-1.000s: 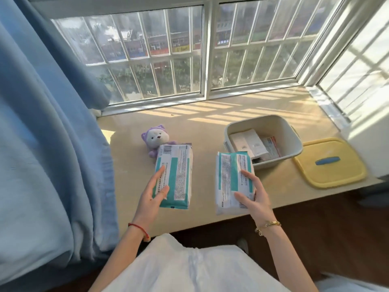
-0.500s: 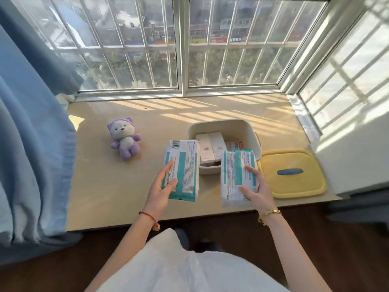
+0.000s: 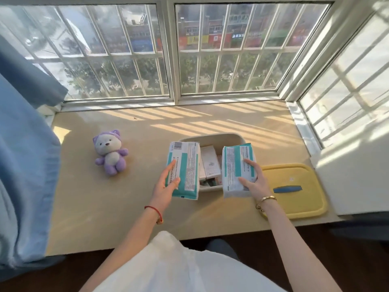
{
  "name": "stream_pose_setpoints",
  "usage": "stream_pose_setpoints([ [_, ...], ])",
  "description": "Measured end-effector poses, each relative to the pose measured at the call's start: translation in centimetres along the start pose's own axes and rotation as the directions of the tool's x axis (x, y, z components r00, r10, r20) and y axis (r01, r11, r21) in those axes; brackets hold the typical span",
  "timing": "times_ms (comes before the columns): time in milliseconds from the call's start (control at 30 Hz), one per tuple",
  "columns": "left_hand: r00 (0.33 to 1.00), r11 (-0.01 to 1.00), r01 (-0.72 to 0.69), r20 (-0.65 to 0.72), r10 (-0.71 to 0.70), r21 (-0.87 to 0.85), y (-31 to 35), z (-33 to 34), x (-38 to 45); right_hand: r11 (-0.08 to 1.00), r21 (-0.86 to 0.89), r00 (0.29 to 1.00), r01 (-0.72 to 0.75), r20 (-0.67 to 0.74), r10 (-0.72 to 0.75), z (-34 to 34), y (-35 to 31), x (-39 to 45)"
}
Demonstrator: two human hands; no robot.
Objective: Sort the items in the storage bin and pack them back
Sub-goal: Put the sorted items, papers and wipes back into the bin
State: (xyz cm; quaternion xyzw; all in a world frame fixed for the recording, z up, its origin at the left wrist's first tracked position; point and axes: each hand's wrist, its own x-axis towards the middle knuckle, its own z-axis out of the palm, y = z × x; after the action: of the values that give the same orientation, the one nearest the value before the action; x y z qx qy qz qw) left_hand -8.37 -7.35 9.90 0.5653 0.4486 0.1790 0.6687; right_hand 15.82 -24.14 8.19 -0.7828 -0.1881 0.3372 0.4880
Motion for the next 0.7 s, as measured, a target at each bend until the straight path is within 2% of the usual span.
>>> stream_pose_setpoints([
  [200, 0.991, 0.994, 0.107, -0.078, -0.109, -0.024, -1.2, 4.2, 4.3, 0.990, -0.136, 0.996, -0.043, 0.077, 0.054, -1.1, 1.4, 7.5],
  [300, 0.976, 0.984, 0.172, -0.124, -0.177, -0.053, -2.5, 6.4, 6.8, 0.978, -0.208, 0.988, -0.014, 0.148, 0.046, -0.6, 2.4, 10.6],
  [400, 0.965, 0.979, 0.197, -0.165, -0.203, -0.054, -4.0, 7.9, 9.1, 0.948, -0.318, 0.985, -0.001, 0.162, 0.055, 0.7, 3.6, 12.8],
  [533, 0.956, 0.975, 0.222, -0.191, -0.221, -0.017, -6.3, 9.3, 12.2, 0.927, -0.376, 0.990, 0.020, 0.139, 0.035, 1.7, 5.8, 15.9],
  [700, 0.948, 0.960, 0.256, -0.224, -0.226, 0.114, -9.2, 9.6, 14.9, 0.916, -0.401, 0.982, -0.028, 0.158, 0.099, 2.4, 7.7, 18.1],
])
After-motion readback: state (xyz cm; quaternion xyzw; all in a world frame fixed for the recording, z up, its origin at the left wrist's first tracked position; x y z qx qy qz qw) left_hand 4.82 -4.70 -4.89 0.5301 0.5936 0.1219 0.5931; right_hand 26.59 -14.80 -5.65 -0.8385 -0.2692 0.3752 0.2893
